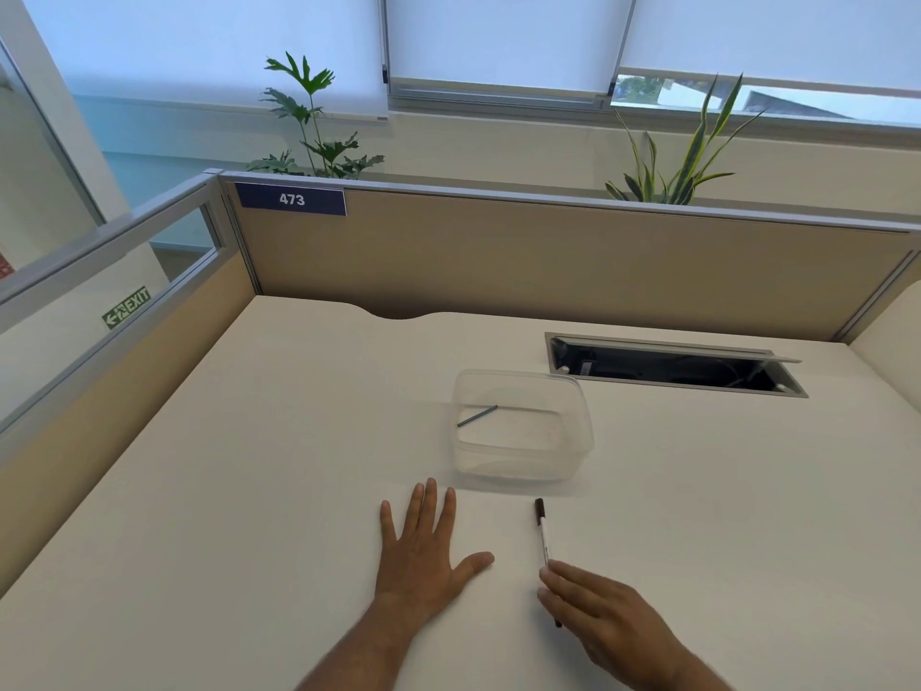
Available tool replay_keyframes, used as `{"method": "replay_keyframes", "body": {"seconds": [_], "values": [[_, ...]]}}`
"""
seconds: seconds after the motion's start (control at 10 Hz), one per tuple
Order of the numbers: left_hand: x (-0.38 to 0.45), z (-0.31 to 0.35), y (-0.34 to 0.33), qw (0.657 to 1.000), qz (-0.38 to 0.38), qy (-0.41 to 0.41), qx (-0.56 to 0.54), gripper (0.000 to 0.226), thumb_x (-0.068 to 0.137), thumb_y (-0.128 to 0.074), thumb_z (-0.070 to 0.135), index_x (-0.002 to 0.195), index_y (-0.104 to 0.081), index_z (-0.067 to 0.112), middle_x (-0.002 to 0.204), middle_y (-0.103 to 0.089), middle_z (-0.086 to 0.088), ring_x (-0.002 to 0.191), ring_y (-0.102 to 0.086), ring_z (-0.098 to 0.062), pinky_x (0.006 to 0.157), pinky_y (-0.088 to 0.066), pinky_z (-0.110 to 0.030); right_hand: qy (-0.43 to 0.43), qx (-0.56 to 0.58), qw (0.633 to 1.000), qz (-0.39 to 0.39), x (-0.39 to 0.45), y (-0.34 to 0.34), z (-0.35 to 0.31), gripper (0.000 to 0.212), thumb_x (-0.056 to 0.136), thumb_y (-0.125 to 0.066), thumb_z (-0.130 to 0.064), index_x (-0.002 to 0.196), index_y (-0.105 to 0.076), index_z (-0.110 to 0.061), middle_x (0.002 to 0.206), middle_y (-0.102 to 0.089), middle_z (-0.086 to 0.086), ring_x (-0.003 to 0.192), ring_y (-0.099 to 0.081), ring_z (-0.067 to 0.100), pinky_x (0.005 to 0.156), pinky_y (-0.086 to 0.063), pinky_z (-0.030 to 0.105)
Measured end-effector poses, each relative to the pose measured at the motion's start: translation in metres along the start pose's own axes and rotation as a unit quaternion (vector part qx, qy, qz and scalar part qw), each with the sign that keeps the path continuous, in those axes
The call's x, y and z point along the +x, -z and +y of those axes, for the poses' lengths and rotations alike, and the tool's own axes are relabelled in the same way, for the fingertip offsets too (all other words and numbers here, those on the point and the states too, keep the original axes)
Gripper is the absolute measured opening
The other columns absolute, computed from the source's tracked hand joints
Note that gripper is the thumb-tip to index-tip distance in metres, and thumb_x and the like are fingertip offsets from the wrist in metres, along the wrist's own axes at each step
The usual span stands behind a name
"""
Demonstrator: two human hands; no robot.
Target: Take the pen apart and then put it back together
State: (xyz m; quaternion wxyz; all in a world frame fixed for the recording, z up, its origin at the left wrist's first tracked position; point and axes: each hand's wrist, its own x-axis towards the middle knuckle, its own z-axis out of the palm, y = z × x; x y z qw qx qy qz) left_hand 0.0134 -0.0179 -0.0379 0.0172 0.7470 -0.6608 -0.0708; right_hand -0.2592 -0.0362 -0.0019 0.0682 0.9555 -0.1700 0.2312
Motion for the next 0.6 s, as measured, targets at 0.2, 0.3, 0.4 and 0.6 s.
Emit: {"method": "replay_keyframes", "body": {"seconds": [0.2, 0.3, 0.4, 0.6], "values": [[-0.0059, 0.0015, 0.0011, 1.000, 0.000, -0.003, 0.012, 0.104, 0.072, 0.001, 0.089, 0.152, 0.005, 0.023, 0.162, 0.011, -0.006, 0.148, 0.013, -0.023, 0.112, 0.015, -0.060, 0.021, -0.027, 0.998, -0.054, -0.0029, -0.0076, -0.0067, 0.060, 0.107, -0.018, -0.017, 0.105, -0.079, -0.014, 0.115, -0.075, -0.001, 0.106, -0.071, 0.017, 0.081, -0.060, 0.026], [-0.0092, 0.0014, 0.0000, 1.000, 0.006, -0.004, 0.009, 0.103, 0.074, -0.004, 0.088, 0.152, -0.002, 0.021, 0.162, 0.004, -0.008, 0.148, 0.007, -0.025, 0.112, 0.014, -0.060, 0.029, -0.046, 0.996, -0.069, -0.0051, -0.0116, -0.0087, 0.059, 0.106, -0.019, -0.018, 0.107, -0.078, -0.015, 0.117, -0.074, -0.003, 0.108, -0.070, 0.016, 0.083, -0.059, 0.025], [-0.0111, 0.0026, 0.0008, 1.000, 0.011, -0.005, -0.004, 0.102, 0.076, -0.007, 0.088, 0.152, -0.008, 0.020, 0.162, -0.002, -0.009, 0.148, 0.001, -0.027, 0.111, 0.013, -0.059, 0.018, -0.043, 0.995, -0.084, -0.0049, -0.0117, -0.0086, 0.057, 0.106, -0.021, -0.018, 0.107, -0.078, -0.015, 0.117, -0.074, -0.002, 0.108, -0.070, 0.017, 0.084, -0.059, 0.026], [-0.0103, 0.0024, -0.0007, 1.000, -0.010, 0.011, -0.002, 0.103, 0.072, 0.000, 0.088, 0.152, 0.006, 0.023, 0.162, 0.012, -0.005, 0.148, 0.014, -0.022, 0.111, 0.018, -0.057, 0.002, -0.043, 0.995, -0.090, 0.0041, -0.0020, -0.0113, 0.052, 0.105, -0.025, -0.017, 0.108, -0.077, -0.013, 0.117, -0.074, 0.001, 0.107, -0.071, 0.020, 0.082, -0.060, 0.029]]}}
